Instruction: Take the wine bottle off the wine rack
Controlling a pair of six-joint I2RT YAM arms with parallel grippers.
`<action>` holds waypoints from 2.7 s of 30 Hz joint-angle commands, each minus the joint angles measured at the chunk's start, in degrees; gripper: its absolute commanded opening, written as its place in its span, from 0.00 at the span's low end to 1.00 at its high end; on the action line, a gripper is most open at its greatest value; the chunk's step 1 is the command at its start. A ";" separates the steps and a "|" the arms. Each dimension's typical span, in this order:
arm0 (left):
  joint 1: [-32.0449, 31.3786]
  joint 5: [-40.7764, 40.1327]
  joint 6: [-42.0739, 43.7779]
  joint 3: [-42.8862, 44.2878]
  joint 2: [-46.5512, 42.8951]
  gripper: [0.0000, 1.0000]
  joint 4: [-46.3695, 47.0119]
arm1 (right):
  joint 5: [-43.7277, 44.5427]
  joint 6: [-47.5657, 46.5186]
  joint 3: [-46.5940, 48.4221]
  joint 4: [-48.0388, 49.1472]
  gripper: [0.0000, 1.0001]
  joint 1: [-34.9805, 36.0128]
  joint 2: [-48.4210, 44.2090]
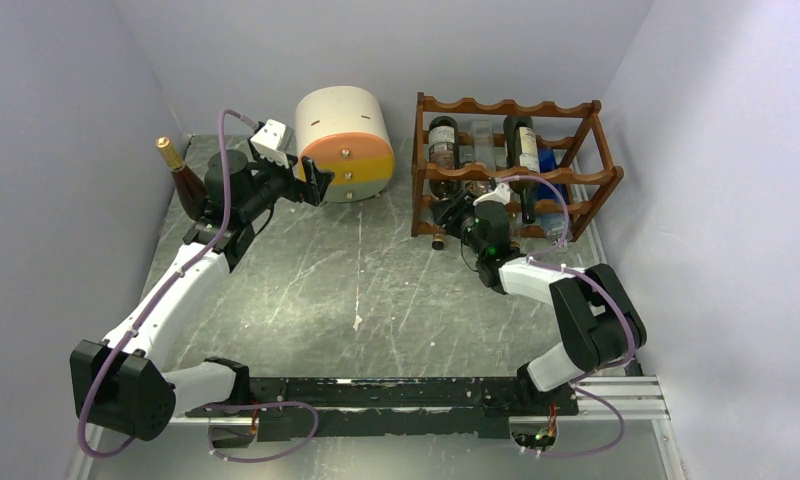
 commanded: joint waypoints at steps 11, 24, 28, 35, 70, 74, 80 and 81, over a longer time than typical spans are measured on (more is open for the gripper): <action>0.50 2.05 -0.30 1.67 0.58 0.97 0.92 | -3.86 1.41 -0.47 6.68 0.17 -2.08 -0.39; 0.50 2.09 -0.58 1.69 0.70 0.97 0.89 | -5.44 0.86 -5.82 8.25 0.00 -1.55 -7.85; 0.50 1.93 -0.57 1.52 0.53 0.97 0.99 | -6.39 1.97 -7.54 9.22 0.00 -1.39 -9.77; 0.50 1.98 -0.65 1.38 0.61 0.97 1.05 | -7.56 2.56 -10.42 7.75 0.00 -0.27 -14.53; 0.33 4.07 -2.41 0.91 1.22 0.97 1.80 | -13.63 18.46 -23.24 -8.09 0.00 -0.06 -46.95; 0.23 4.03 -2.35 0.90 1.38 0.97 1.73 | -13.69 21.58 -23.98 -7.60 0.00 -0.07 -49.33; -0.06 4.24 -2.41 0.90 1.40 0.97 1.74 | -13.14 24.06 -24.68 -10.11 0.00 -0.07 -54.21; -0.11 4.23 -2.41 0.95 1.40 0.97 1.69 | -12.96 24.43 -24.69 -11.21 0.00 -0.07 -55.03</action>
